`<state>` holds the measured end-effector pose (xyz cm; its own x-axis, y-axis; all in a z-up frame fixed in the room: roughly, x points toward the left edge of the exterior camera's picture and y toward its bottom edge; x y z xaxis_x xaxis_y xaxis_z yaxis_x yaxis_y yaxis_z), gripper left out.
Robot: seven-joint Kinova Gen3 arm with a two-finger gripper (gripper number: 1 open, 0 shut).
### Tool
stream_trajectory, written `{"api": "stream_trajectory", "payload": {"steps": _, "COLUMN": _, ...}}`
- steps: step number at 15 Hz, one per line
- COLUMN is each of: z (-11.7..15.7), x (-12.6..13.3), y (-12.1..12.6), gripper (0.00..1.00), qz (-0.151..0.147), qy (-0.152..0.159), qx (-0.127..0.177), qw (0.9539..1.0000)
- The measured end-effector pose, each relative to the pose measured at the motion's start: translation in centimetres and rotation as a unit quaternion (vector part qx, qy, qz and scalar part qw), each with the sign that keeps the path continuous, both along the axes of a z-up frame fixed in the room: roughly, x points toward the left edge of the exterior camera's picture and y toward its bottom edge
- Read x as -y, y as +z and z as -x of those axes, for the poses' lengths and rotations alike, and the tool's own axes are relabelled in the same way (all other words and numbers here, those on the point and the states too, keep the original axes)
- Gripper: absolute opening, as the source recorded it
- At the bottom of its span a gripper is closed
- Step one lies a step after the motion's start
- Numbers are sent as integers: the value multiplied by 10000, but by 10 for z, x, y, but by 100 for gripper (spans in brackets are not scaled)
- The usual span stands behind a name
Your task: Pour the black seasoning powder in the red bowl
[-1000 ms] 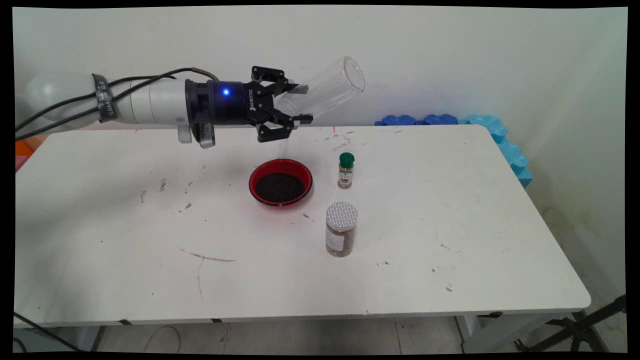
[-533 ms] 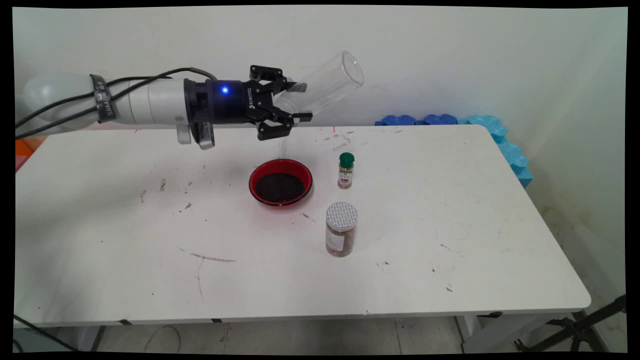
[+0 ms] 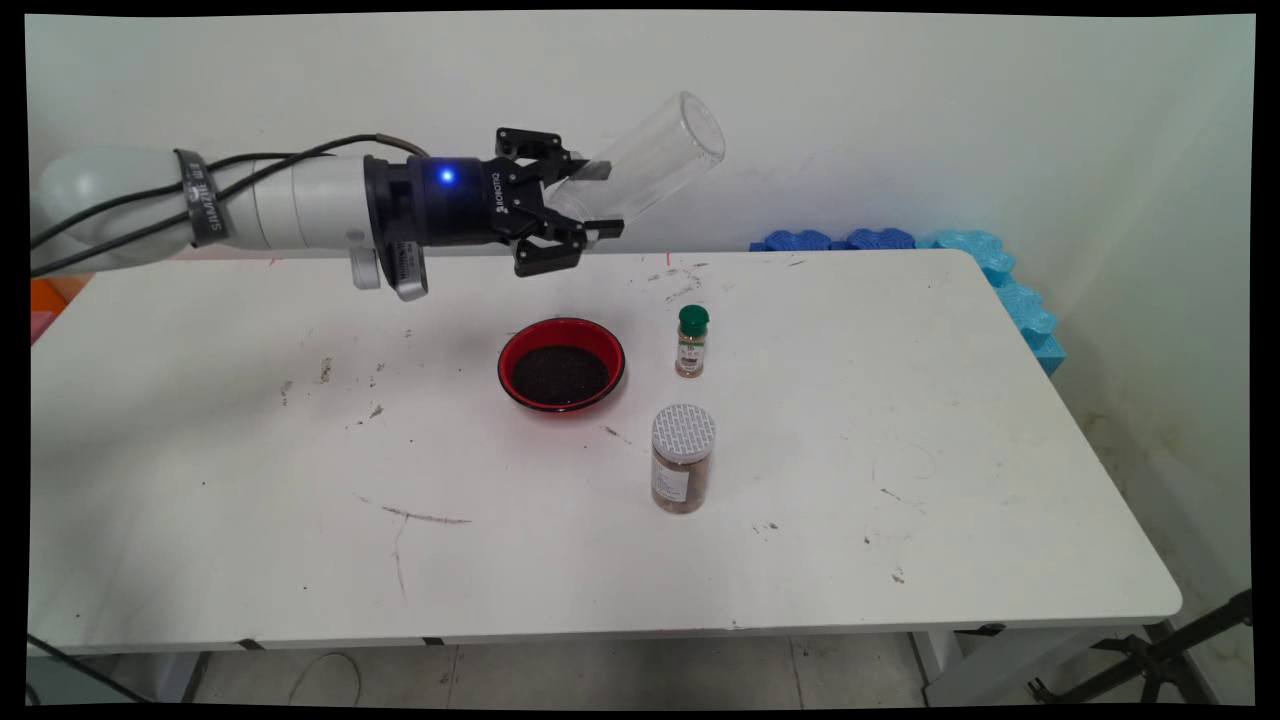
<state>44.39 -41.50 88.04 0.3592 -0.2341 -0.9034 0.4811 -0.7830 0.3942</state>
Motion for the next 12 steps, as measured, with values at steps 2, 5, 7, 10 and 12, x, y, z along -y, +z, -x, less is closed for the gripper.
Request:
{"api": "stream_trajectory", "payload": {"steps": 2, "z": 0, "x": -1, "y": 1, "gripper": 0, "qz": 41, "qy": -3, "qx": 19, "qw": 10000}}
{"api": "stream_trajectory", "payload": {"steps": 5, "z": -1, "x": -1, "y": 2, "gripper": 0, "qz": 114, "qy": -14, "qx": 58, "qw": 9999}}
{"api": "stream_trajectory", "payload": {"steps": 7, "z": -2, "x": 1, "y": 3, "gripper": 0, "qz": 281, "qy": -50, "qx": 183, "qw": 9994}}
{"api": "stream_trajectory", "payload": {"steps": 10, "z": -6, "x": 5, "y": 4, "gripper": 0, "qz": 687, "qy": -160, "qx": 513, "qw": 9962}}
{"api": "stream_trajectory", "payload": {"steps": 12, "z": -9, "x": 10, "y": 7, "gripper": 0, "qz": 1033, "qy": -255, "qx": 788, "qw": 9912}}
